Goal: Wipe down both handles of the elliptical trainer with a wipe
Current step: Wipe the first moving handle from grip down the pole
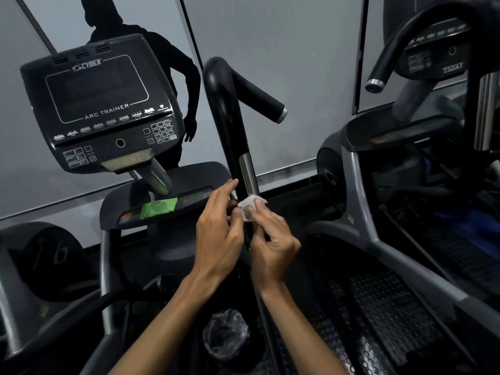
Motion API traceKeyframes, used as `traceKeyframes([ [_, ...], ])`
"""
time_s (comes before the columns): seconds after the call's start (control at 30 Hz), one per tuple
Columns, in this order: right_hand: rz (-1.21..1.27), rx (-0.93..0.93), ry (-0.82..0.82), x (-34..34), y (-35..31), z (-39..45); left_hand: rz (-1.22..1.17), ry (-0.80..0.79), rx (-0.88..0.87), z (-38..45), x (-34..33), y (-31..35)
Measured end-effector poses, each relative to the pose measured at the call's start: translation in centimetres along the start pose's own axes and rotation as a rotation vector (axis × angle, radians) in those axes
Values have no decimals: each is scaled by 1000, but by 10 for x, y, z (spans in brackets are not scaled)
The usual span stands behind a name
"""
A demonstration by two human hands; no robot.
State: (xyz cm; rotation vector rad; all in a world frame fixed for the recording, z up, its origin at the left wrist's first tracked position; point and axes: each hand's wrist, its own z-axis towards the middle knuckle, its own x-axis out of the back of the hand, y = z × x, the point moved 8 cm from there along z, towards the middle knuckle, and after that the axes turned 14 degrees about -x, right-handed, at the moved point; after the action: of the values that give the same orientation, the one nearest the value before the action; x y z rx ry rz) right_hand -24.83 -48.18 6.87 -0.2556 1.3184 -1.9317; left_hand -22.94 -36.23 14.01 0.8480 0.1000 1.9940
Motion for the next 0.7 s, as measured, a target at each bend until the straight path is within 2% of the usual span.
traceKeyframes([
  [0.07,-20,-7,14,11,16,-11,-10,-1,-3,-1,4,-1],
  [0.2,50,-201,67,23,39,-4,-18,-15,18,-7,0,-6],
  [0.37,-35,7,-55,13,19,-13,-59,-5,46,-13,-8,-9],
  [0.4,-38,-32,-58,16,29,-17,-69,-3,49,-13,-8,-9],
  [0.5,3,-355,-56,19,67,-12,-87,-9,58,-14,-8,-8],
  [0.6,111,-647,-197,-5,86,10,-95,-9,66,-15,-9,-8],
  [0.7,346,-758,-335,-24,78,27,-119,-10,82,-15,-9,-11],
])
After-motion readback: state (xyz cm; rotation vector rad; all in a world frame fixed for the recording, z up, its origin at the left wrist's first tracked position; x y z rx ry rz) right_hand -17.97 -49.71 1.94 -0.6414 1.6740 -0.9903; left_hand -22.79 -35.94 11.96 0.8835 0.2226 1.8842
